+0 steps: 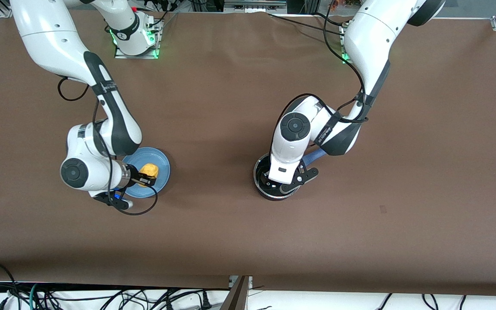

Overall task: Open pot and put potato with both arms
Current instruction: 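Lift the lid with the left gripper while the right gripper lifts the potato, then lower the potato into the pot and open the right gripper, then set the lid on the table with the left gripper while the right gripper withdraws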

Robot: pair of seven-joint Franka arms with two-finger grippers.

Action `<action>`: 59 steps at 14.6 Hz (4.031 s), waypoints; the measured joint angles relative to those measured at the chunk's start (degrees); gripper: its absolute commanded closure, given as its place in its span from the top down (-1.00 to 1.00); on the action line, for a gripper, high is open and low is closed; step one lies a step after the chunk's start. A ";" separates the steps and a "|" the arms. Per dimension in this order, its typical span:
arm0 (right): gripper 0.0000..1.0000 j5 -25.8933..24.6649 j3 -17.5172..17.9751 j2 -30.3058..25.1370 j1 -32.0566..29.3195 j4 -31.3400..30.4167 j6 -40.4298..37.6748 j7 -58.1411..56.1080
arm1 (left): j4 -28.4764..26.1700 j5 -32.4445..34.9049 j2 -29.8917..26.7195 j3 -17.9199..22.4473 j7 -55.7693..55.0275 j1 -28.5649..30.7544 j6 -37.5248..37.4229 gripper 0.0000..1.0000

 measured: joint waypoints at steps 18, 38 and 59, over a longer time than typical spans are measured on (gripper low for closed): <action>0.13 11.81 5.17 -8.71 10.43 2.51 -7.34 33.71 | 0.34 -8.09 -13.10 -0.77 31.31 17.66 -17.88 -0.66; 0.98 8.52 2.02 3.79 27.22 11.23 23.22 61.19 | -39.16 -8.58 -26.97 -0.88 61.06 33.60 11.63 -0.65; 0.98 1.22 -17.96 -35.99 10.38 -9.49 -21.63 -15.44 | -56.81 -5.98 -24.14 -0.86 65.10 37.63 31.27 0.07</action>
